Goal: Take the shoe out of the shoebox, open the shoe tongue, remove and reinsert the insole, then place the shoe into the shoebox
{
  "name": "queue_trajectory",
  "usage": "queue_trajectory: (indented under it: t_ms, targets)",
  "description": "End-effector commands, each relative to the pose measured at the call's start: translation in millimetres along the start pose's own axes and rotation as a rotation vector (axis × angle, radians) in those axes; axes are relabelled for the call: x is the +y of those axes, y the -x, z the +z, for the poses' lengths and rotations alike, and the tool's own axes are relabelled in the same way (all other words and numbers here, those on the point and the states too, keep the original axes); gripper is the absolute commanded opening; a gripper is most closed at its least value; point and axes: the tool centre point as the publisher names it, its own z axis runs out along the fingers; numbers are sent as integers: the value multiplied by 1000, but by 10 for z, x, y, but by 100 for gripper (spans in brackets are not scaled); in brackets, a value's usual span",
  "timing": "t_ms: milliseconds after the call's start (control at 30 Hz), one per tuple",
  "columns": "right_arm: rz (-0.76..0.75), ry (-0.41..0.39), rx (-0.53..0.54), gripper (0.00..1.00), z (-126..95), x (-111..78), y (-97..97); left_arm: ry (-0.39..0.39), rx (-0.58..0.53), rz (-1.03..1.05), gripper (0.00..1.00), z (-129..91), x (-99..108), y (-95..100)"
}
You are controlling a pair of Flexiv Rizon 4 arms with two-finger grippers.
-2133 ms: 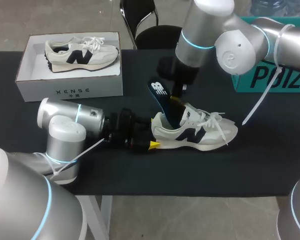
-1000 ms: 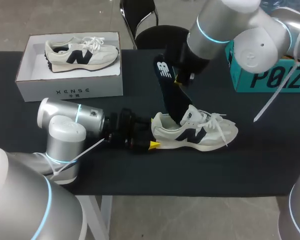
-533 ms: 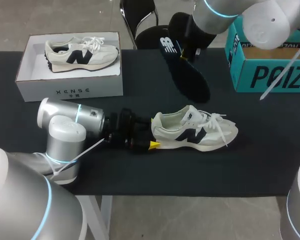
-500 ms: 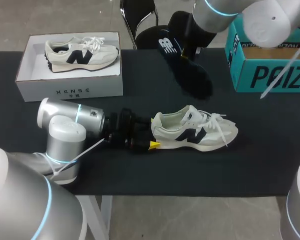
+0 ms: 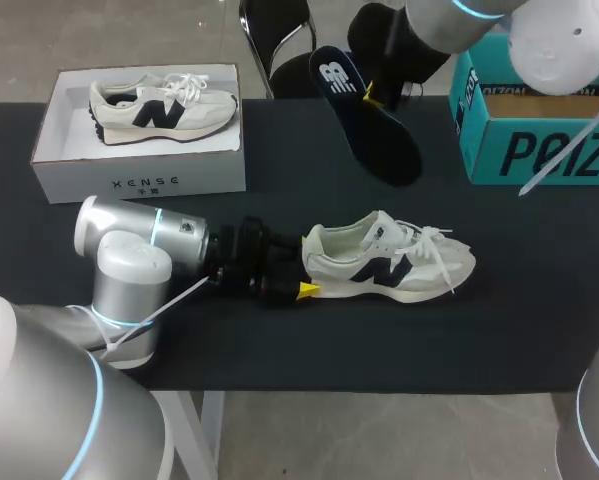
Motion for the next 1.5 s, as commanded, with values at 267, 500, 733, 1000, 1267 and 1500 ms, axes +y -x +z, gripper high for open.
queue_trajectory:
  t_ms: [267,500,733,1000,1267,1500]
  targets:
    - [-1,7,-4,0,-5,-26,-19,0,0,0,0,24,32,-8]
    - [41,42,-10,0,-438,47,-434,0,0,0,0,24,32,-8]
    - [100,31,-43,0,-920,68,-850,0,0,0,0,24,32,-8]
    - [92,55,-65,0,-1322,177,-1177,0,0,0,0,24,32,-8]
    - [83,123,-68,0,-1663,186,-1415,0,0,0,0,24,32,-8]
    - [105,116,-61,0,-1875,148,-1552,0,0,0,0,24,32,-8]
